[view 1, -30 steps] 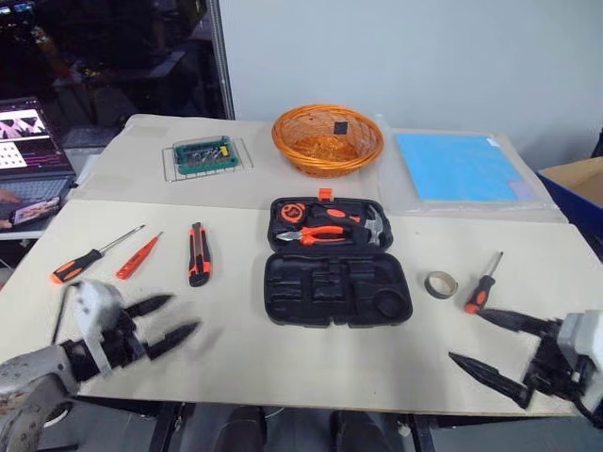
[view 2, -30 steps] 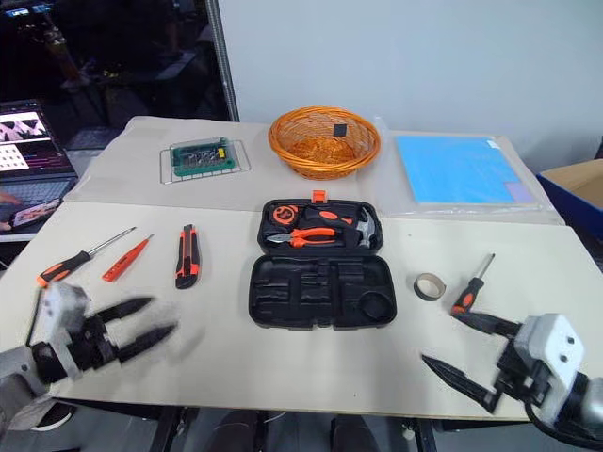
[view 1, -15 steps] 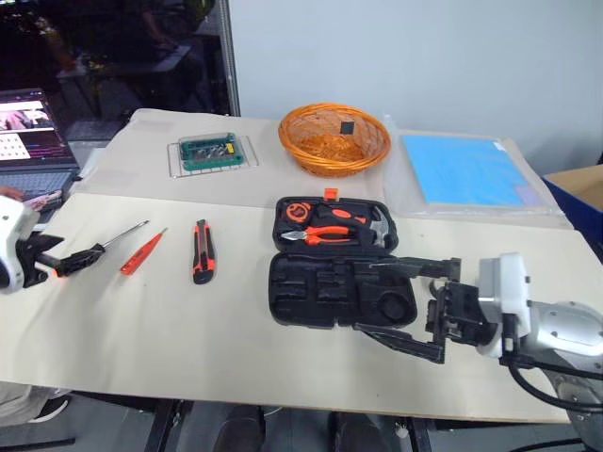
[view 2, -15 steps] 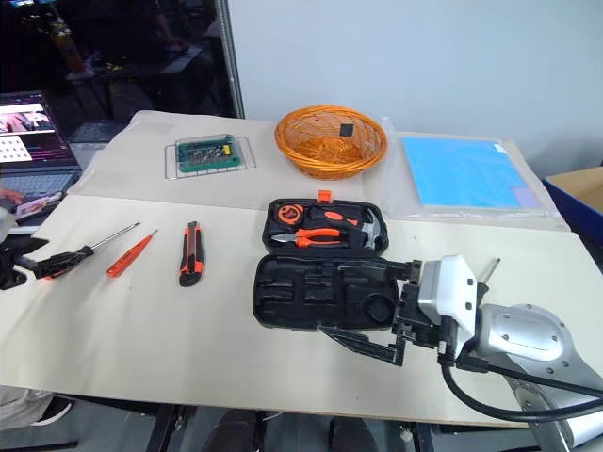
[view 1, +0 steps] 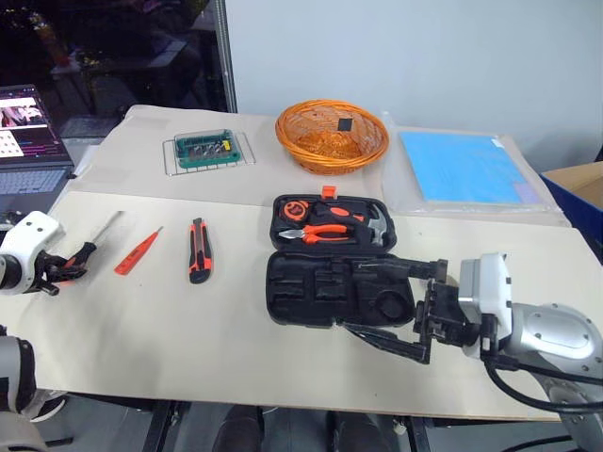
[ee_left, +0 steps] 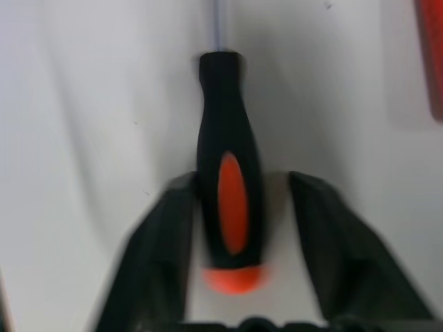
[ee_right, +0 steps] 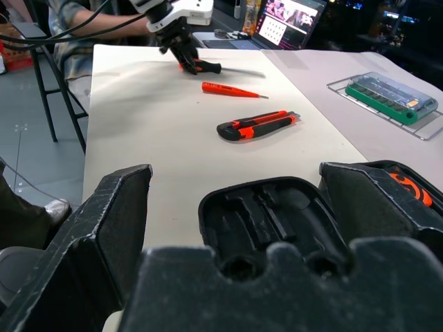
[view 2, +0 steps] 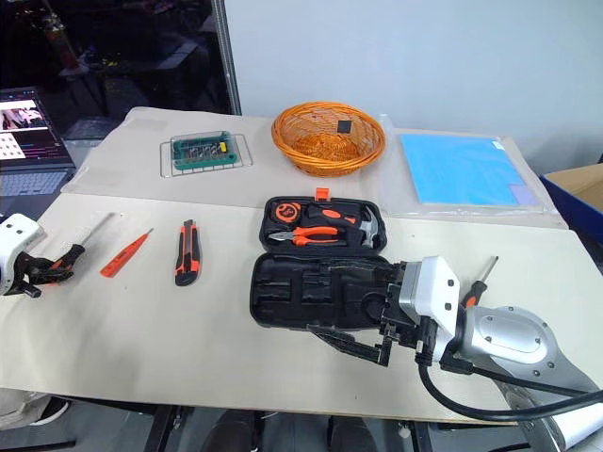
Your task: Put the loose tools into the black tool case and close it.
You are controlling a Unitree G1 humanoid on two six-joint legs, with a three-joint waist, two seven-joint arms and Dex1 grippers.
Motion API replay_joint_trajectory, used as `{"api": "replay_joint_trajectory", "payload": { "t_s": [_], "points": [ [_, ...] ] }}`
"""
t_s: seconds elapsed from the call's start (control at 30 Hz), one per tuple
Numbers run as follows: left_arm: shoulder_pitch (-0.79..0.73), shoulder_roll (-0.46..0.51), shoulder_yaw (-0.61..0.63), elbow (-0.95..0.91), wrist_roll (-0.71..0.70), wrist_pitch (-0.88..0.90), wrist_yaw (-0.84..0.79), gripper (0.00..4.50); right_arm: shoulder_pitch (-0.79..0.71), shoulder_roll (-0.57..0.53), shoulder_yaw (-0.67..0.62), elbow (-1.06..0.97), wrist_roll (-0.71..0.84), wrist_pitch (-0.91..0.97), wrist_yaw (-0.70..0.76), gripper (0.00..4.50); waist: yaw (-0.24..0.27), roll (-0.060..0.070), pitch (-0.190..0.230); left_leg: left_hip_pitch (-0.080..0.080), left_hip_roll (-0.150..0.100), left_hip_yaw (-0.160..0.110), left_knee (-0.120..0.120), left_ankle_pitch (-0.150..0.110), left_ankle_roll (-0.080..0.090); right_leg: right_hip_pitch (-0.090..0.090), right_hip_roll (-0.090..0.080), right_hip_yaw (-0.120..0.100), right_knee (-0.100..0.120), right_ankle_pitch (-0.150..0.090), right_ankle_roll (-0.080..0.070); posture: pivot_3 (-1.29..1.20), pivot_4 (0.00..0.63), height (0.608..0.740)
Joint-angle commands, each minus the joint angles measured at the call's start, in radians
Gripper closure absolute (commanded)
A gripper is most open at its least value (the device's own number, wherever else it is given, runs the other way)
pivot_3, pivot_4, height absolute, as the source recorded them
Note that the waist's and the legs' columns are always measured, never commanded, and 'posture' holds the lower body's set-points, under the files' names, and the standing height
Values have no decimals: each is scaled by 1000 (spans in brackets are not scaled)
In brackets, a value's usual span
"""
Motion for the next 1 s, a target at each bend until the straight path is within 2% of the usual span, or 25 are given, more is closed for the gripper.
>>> {"api": "replay_joint_trajectory", "payload": {
  "t_s": [0.03, 0.17, 0.23, 0.3, 0.37, 0.4, 0.47, 0.57, 0.73, 1.0],
  "points": [
    [5, 10, 109, -13, -93, -60, -103, 3652, 13, -11, -34, -24, 10, -7, -3, 0, 0, 0, 0, 0, 0, 0, 0, 0, 0, 0, 0, 0, 0, 0, 0, 0, 150, 740],
    [18, 19, 199, -167, -221, 3, -341, 3652, 61, -11, -76, -14, 11, -21, 12, 0, 5, -3, 0, -2, 0, -1, 0, 0, 0, -1, 0, -1, 0, 0, 0, 0, 150, 740],
    [149, 9, 186, -513, -311, 159, -442, 3652, 115, -9, -130, -7, 15, -30, 25, 0, 6, -3, 0, -2, 0, -1, 0, 0, 0, 0, 0, -1, 0, 0, 0, 0, 150, 740],
    [261, -22, 178, -843, -397, 322, -430, 3652, 167, -9, -181, 1, 14, -39, 42, 0, 5, -2, 0, -2, 0, -1, 0, 0, 0, 1, -2, -1, 1, 0, 0, 0, 150, 740],
    [341, -58, 159, -1100, -428, 386, -373, 3652, 214, -10, -229, 7, 10, -48, 60, 0, 8, -2, 0, -1, -1, -1, 1, 0, 0, 2, -2, -1, 1, 1, 1, 0, 150, 740],
    [349, -109, 125, -1244, -446, 436, -319, 3652, 254, -10, -273, 17, 1, -56, 79, 0, 8, -2, 0, -1, 0, -1, 2, 0, 0, 4, -2, -1, 1, 1, 1, 0, 150, 740],
    [334, -163, 58, -1390, -447, 505, -269, 3652, 302, -10, -331, 32, -8, -62, 98, 0, 13, -1, 0, 1, 0, -3, 7, 0, 1, 9, -1, -2, 2, 0, 2, 0, 150, 740],
    [178, -239, -137, -1402, -315, 621, -191, 3652, 390, -7, -435, 57, -25, -77, 142, 0, 14, -1, 1, 6, 0, -4, 11, 0, 1, 15, 0, -3, 1, -3, 8, 0, 150, 740],
    [9, -367, -340, -1288, -199, 544, -198, 3652, 487, 22, -550, 69, -26, -94, 175, 0, 0, 4, -1, 16, 0, -3, 12, 1, 2, 26, 2, 2, -1, -4, 4, 0, 150, 740],
    [-179, -537, -514, -959, -12, 370, -196, 3652, 546, 39, -626, 65, 4, -108, 219, 0, -10, 4, -1, 16, -1, -3, 12, 1, 3, 27, 2, 2, -3, -5, 5, 0, 150, 740]
  ]
}}
